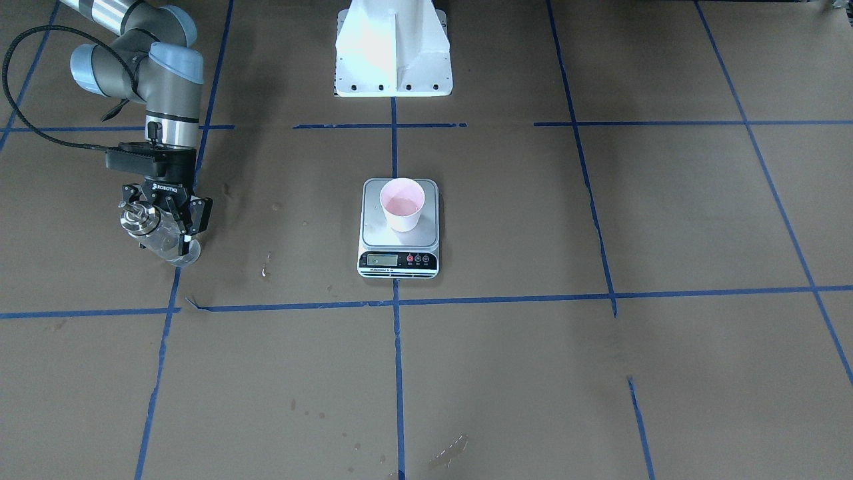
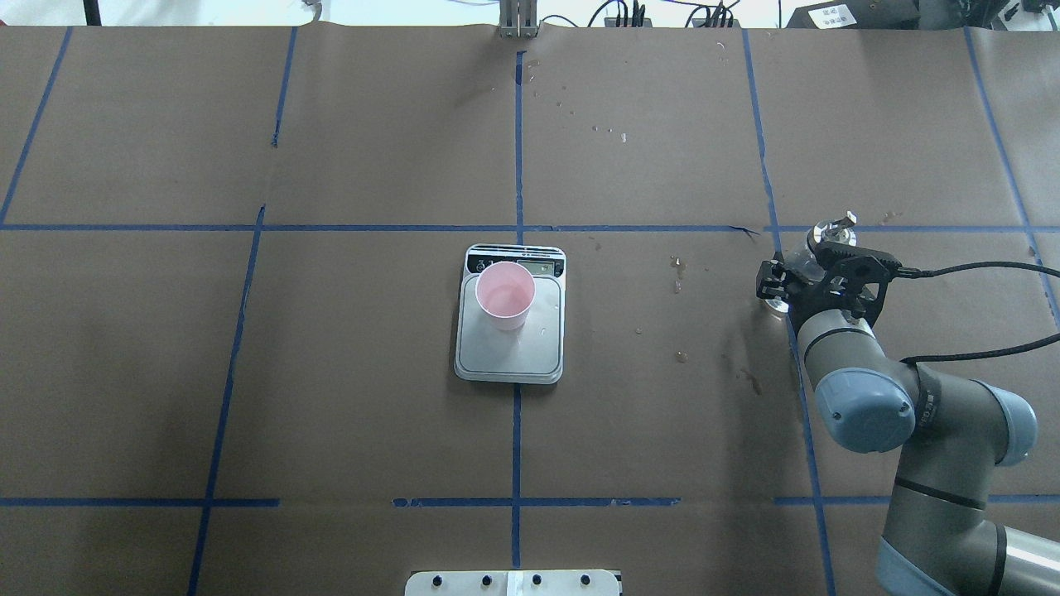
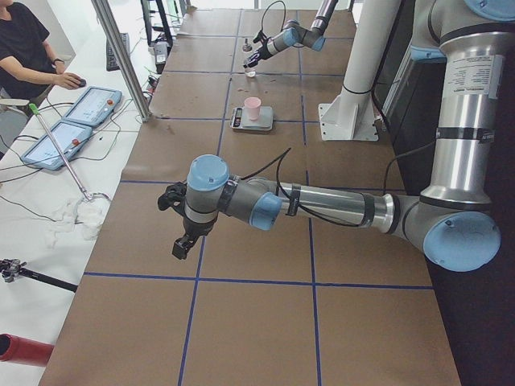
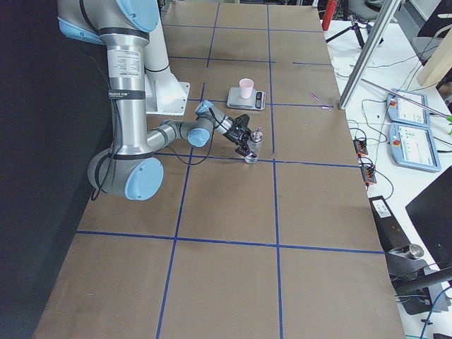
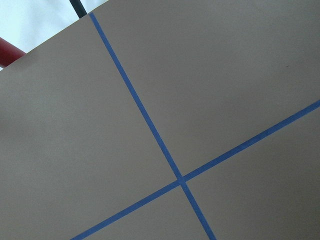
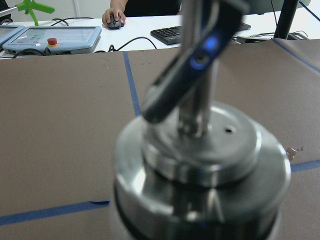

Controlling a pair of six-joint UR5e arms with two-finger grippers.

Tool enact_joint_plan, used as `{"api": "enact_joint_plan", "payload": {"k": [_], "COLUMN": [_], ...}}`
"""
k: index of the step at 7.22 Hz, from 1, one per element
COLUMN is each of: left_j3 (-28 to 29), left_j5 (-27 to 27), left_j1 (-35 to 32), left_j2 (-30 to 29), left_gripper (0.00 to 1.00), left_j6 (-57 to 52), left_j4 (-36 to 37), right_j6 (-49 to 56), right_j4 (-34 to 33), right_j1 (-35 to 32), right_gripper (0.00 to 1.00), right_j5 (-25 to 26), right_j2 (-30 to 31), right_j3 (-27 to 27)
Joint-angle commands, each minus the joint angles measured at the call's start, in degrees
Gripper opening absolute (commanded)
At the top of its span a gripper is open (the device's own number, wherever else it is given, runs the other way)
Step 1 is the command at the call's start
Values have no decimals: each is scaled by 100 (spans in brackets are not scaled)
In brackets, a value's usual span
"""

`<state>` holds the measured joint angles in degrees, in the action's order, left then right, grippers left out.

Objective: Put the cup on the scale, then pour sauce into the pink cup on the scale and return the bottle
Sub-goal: 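Lower the bottle onto the table with the right gripper and open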

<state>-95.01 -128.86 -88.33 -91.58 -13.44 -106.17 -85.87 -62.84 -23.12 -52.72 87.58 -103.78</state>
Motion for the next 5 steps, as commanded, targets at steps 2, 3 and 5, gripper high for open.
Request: {"api": "enact_joint_plan", "payload": {"k": [2, 3, 5], "left_j3": [0, 0, 0], "left_j5": [45, 176, 212], "left_j1": [0, 9, 9], "left_j2": [-9, -18, -26], "left_gripper": [100, 100, 100], "left_j6": [0, 0, -9], "left_j4": [0, -9, -9], "right_j6": [0, 0, 9], "right_j4": [0, 0, 0], "right_j1": [-9, -9, 0], "right_gripper": [100, 100, 100], "right_j5": [-1, -1, -54], "right_j2": [4, 13, 83], "right_j3": [-11, -11, -55]}}
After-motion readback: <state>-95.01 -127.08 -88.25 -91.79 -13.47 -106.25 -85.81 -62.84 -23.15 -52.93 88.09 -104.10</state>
